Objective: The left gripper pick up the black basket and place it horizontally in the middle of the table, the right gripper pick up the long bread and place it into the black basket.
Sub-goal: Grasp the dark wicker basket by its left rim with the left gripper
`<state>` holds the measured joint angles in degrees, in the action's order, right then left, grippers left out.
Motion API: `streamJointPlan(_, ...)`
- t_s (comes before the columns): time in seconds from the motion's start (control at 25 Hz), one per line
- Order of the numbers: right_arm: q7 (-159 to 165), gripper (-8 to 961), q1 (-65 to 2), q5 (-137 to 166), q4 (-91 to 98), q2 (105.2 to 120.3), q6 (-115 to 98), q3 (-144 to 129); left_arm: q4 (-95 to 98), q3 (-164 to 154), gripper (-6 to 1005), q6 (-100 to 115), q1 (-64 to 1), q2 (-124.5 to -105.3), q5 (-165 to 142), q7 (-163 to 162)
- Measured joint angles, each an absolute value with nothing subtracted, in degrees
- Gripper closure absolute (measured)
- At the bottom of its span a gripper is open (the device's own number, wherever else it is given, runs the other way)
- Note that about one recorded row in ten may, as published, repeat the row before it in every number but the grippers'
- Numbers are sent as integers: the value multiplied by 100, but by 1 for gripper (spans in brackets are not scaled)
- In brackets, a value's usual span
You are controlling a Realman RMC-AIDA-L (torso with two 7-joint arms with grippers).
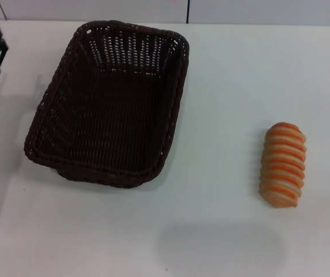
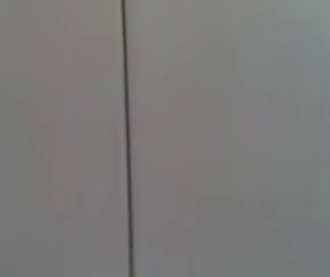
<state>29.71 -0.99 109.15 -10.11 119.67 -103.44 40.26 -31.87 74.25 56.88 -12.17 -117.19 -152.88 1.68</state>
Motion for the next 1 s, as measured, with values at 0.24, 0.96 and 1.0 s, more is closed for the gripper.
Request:
streamJointPlan(0.24, 2983, 152, -111, 10915, -1011, 11955, -10345, 3950, -5587, 7495, 203, 3321, -735, -11345, -15769, 324)
streamJointPlan(0.96, 2988, 151, -132, 10907, -991, 11953, -10341, 3947, -9580, 8835, 207, -3960, -727, -11788, -15856, 1554)
streamJointPlan(1.0, 2988, 151, -132, 10908, -983, 11955, -10340, 3947, -9580, 8835, 207, -3960, -727, -11788, -15856, 1554)
